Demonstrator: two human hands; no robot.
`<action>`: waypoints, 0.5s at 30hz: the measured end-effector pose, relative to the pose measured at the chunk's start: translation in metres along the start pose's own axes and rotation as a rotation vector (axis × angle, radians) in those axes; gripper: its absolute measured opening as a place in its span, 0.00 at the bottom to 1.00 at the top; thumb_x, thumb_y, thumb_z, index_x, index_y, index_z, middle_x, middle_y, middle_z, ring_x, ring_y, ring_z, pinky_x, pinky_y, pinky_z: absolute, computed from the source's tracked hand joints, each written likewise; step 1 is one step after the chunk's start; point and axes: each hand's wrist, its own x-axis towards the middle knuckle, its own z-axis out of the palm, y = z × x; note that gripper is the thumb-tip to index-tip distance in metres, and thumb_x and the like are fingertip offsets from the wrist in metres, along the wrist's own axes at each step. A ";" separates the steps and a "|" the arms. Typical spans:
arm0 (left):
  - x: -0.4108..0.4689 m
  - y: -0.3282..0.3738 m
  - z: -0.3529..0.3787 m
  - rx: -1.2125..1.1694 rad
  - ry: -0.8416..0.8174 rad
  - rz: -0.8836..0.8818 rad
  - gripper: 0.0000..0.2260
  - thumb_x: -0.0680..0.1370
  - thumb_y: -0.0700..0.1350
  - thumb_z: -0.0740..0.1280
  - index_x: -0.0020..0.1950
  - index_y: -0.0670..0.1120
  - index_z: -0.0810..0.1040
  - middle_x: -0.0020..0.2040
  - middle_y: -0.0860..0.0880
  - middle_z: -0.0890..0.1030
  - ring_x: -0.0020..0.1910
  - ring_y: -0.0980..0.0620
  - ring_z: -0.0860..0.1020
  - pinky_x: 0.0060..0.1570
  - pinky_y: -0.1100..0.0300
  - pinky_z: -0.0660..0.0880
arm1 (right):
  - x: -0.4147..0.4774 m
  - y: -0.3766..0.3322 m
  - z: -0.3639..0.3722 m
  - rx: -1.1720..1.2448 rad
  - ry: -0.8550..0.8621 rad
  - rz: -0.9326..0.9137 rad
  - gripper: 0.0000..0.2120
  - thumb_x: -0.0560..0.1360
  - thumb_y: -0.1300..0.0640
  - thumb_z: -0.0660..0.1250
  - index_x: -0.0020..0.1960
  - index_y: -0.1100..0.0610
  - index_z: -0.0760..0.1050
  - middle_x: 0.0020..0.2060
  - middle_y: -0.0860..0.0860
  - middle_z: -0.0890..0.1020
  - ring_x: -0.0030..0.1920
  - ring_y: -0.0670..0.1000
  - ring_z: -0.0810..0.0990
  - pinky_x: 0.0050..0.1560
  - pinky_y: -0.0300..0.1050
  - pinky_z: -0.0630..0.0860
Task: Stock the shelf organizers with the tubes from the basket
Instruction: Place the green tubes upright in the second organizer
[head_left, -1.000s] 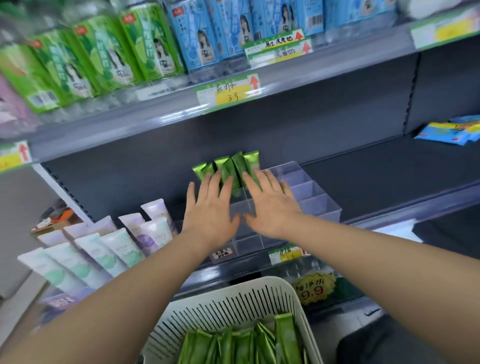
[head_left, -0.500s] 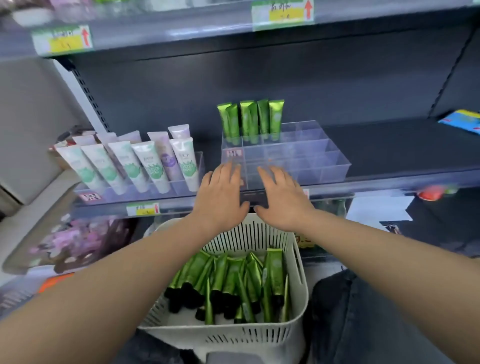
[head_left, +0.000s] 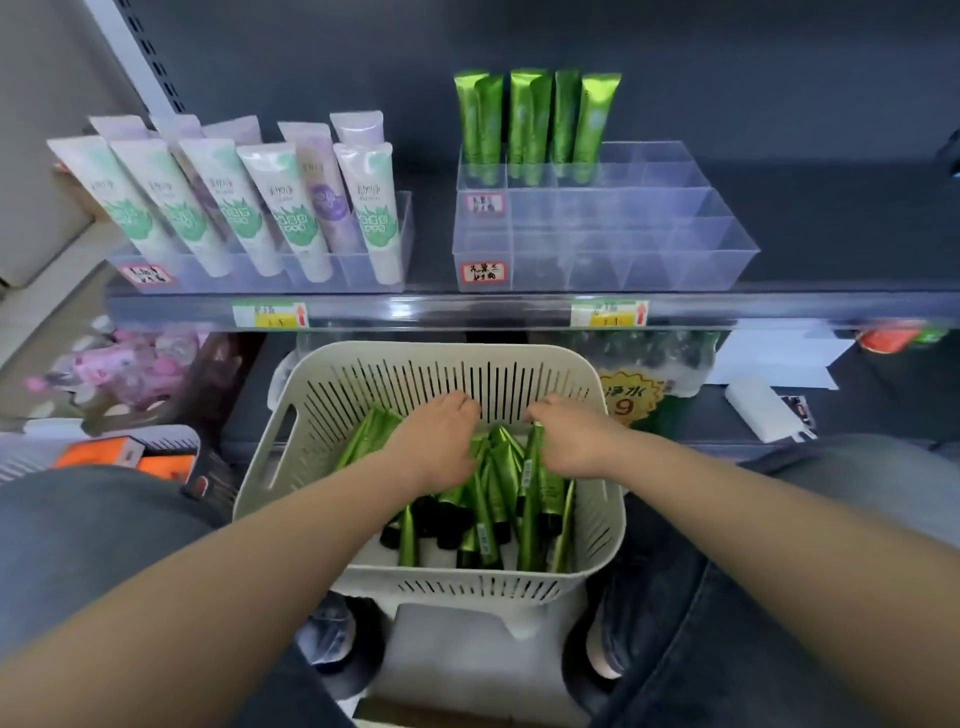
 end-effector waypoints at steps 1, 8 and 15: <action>0.000 -0.003 0.007 -0.038 -0.029 -0.011 0.23 0.72 0.43 0.65 0.66 0.42 0.68 0.63 0.44 0.70 0.64 0.46 0.69 0.65 0.54 0.66 | 0.003 0.001 0.005 0.005 -0.026 -0.004 0.24 0.71 0.64 0.62 0.66 0.57 0.69 0.62 0.54 0.71 0.62 0.55 0.71 0.63 0.49 0.71; 0.010 -0.021 0.048 -0.180 -0.176 -0.104 0.18 0.73 0.42 0.64 0.62 0.41 0.69 0.58 0.43 0.72 0.60 0.44 0.72 0.59 0.51 0.72 | 0.022 0.010 0.026 -0.060 -0.178 -0.046 0.26 0.73 0.66 0.62 0.69 0.54 0.67 0.66 0.55 0.71 0.63 0.56 0.72 0.57 0.44 0.72; 0.031 -0.020 0.074 -0.284 -0.164 -0.221 0.12 0.78 0.49 0.59 0.40 0.43 0.73 0.38 0.47 0.76 0.41 0.47 0.76 0.36 0.59 0.69 | 0.042 0.013 0.032 -0.032 -0.287 -0.098 0.21 0.73 0.67 0.64 0.63 0.52 0.74 0.61 0.50 0.76 0.60 0.51 0.75 0.60 0.46 0.74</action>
